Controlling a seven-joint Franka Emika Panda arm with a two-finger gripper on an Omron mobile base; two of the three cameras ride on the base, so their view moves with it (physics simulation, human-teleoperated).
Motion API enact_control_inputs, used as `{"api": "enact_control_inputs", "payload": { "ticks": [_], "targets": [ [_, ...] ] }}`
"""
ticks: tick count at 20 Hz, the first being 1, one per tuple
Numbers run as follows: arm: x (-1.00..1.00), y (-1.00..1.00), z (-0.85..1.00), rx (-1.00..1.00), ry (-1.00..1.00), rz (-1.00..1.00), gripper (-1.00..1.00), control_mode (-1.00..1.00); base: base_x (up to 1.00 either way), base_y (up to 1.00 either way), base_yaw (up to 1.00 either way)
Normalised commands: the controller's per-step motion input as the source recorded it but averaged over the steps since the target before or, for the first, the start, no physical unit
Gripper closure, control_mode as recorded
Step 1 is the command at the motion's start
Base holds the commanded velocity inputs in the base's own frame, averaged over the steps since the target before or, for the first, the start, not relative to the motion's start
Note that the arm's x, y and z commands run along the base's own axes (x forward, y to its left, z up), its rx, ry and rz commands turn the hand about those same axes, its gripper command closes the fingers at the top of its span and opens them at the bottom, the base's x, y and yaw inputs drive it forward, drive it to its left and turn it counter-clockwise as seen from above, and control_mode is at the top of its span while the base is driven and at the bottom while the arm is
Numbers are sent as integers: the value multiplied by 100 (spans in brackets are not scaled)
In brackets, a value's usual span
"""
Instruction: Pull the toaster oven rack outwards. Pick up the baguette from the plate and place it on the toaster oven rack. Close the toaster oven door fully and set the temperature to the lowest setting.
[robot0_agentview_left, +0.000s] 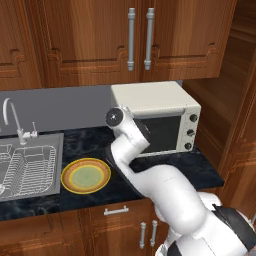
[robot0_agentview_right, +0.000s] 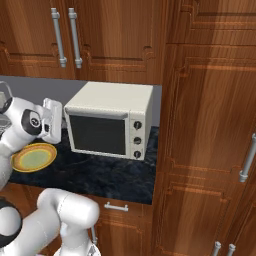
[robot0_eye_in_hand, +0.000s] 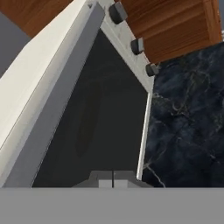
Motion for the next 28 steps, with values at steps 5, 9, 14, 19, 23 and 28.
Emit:
{"api": "enact_control_inputs", "payload": {
  "ticks": [5, 9, 14, 19, 23, 28],
  "targets": [
    [-62, -41, 23, -2, 6, 0, 100, -100, 0, 0, 0],
    [-33, -54, 15, -2, 4, 0, 100, -100, 0, 0, 0],
    [-6, -61, 3, 1, 1, 5, 100, -100, 0, 0, 0],
    [-3, -56, 0, 3, 2, 14, 100, -100, 0, 0, 0],
    [-1, -29, 0, -1, 5, 10, 100, -100, 0, 0, 0],
    [0, -7, 0, 11, -10, 3, 100, -100, 0, 0, 0]
  ]
}}
